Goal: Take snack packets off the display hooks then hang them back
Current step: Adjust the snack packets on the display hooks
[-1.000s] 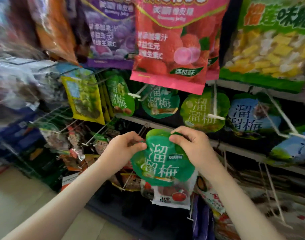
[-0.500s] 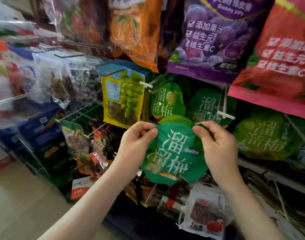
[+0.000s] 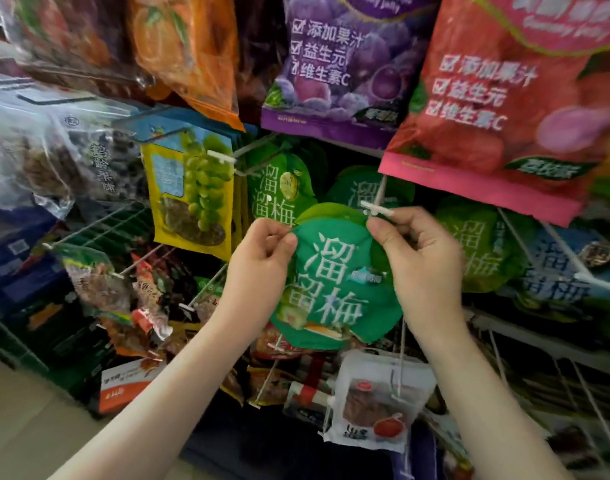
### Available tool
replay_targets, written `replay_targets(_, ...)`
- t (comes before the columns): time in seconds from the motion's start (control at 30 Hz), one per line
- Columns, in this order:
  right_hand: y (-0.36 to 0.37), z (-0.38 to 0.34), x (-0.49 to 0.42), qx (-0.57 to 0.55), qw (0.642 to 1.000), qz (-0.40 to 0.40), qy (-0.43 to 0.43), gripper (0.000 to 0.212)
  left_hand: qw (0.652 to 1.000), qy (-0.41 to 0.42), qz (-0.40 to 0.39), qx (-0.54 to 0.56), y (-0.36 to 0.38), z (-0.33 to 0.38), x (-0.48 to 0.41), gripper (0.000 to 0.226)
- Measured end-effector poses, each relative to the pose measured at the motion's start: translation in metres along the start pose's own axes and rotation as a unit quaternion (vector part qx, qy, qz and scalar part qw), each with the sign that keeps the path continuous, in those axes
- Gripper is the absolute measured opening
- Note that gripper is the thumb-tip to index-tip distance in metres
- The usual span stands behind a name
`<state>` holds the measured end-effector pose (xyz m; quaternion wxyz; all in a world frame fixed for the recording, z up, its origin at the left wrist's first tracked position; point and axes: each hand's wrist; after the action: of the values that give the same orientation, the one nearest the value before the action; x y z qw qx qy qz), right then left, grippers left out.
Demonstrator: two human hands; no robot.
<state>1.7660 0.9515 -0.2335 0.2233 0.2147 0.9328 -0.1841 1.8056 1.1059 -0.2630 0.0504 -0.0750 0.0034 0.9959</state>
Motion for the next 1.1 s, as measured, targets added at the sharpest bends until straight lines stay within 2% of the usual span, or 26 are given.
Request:
replay_targets(0.17, 0.0, -0.013, 0.001, 0.011, 1.0, -0.005, -0.02, 0.022, 0.995, 0.047, 0.077, -0.052, 0.009, -0.001, 0.009, 0.016)
replay_targets(0.33, -0.001, -0.013, -0.002, -0.017, 1.0, -0.009, 0.025, 0.02, 0.987, 0.088, 0.103, -0.081, 0.015, 0.005, 0.01, 0.018)
replay_targets(0.47, -0.001, -0.01, -0.01, -0.039, 0.998, -0.026, 0.048, 0.018, 0.985, 0.067, 0.122, -0.098, 0.019, 0.006, 0.007, 0.007)
replay_targets(0.67, 0.001, 0.004, -0.023, -0.007, 0.997, -0.039, 0.072, 0.024, 0.987, 0.039, 0.123, -0.096, 0.025, 0.0, -0.002, 0.008)
replay_targets(0.73, 0.003, 0.009, -0.028, 0.024, 0.997, -0.034, 0.067, 0.024, 0.982, 0.061, 0.123, -0.126, 0.029, -0.003, -0.005, 0.003)
replay_targets(0.8, 0.005, 0.015, -0.035, 0.051, 0.997, -0.017, 0.057, 0.023, 0.96, 0.141, 0.13, -0.203, 0.033, -0.011, -0.008, 0.019)
replay_targets(0.87, 0.005, 0.023, -0.045, 0.07, 0.996, -0.002, 0.049, 0.017, 0.922, 0.237, 0.11, -0.286, 0.038, -0.021, -0.012, 0.039)
replay_targets(0.93, 0.004, 0.034, -0.056, 0.095, 0.995, 0.006, 0.029, 0.015, 0.885, 0.3, 0.049, -0.353, 0.044, -0.034, -0.018, 0.05)
replay_targets(1.0, 0.004, 0.044, -0.066, 0.126, 0.992, 0.01, -0.005, 0.018, 0.871, 0.295, -0.036, -0.391, 0.052, -0.045, -0.025, 0.061)
replay_targets(1.1, 0.005, 0.054, -0.078, 0.158, 0.986, 0.03, -0.052, 0.02, 0.872, 0.22, -0.137, -0.416, 0.065, -0.057, -0.039, 0.075)
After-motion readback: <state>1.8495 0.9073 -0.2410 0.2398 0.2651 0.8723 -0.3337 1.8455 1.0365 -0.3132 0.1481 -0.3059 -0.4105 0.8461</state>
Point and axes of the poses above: each hand's wrist, its own x-axis away from the middle knuckle, its own y-axis out of the palm, z = x × y, and after that the axes turned 4 degrees about -z, right-handed
